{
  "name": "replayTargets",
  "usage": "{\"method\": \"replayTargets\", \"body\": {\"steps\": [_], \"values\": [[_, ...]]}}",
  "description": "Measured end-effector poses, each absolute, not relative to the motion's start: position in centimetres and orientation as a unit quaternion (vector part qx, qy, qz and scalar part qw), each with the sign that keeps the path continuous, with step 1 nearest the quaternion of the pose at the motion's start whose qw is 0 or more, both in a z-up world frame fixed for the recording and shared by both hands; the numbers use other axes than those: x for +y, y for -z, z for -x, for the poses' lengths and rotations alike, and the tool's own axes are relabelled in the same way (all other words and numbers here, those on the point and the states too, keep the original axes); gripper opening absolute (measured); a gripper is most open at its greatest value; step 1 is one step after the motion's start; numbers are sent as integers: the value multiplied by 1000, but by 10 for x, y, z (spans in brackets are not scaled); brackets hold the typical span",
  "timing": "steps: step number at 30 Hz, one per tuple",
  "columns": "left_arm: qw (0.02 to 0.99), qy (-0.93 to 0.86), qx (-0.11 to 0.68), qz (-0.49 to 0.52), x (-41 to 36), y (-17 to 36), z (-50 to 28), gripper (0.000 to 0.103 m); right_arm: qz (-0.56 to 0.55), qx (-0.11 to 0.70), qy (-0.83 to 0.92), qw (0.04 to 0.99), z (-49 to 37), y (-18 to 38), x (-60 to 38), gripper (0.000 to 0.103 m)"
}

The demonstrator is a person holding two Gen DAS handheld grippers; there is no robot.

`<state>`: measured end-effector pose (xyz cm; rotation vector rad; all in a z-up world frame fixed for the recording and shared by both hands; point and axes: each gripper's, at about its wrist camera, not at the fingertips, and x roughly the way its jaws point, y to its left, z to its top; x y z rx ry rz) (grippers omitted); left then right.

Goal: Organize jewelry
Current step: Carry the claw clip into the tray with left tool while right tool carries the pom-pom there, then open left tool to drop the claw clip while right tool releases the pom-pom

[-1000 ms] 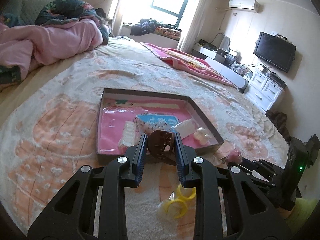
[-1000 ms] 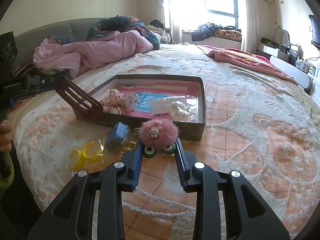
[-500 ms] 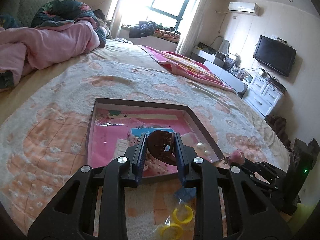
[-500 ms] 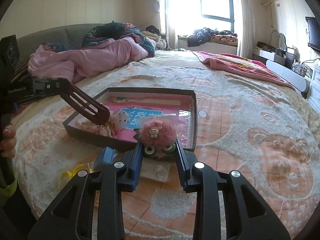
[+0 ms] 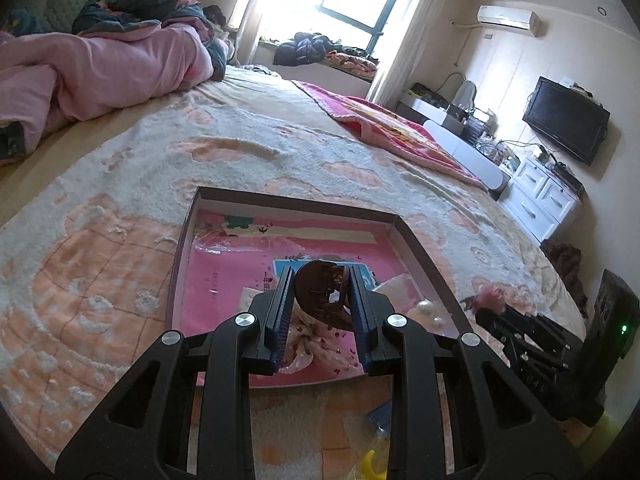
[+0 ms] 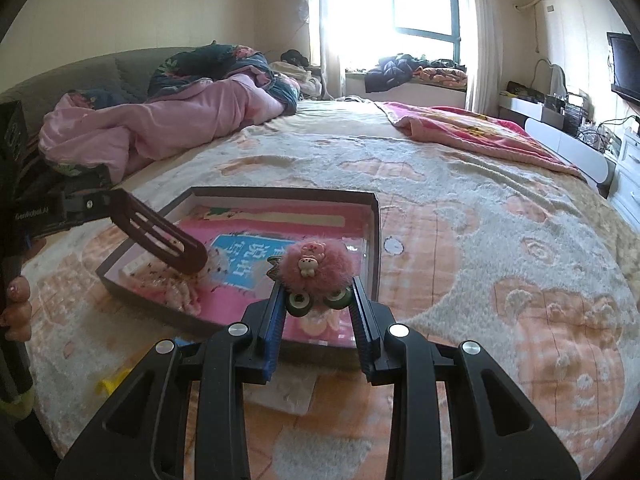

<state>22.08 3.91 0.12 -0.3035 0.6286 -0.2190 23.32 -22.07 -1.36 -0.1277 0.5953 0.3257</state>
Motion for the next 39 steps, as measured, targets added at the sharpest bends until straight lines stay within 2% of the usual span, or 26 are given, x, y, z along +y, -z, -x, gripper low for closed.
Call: {"method": "replayTargets", "body": {"steps": [24,39], "values": [[921,107,342,151,33,32,-251,19,72,330,-170,926,-312,30,-196,30],[921,104,346,145,34,38,-256,19,75,360,-160,916,-327,50,-191,31]]}}
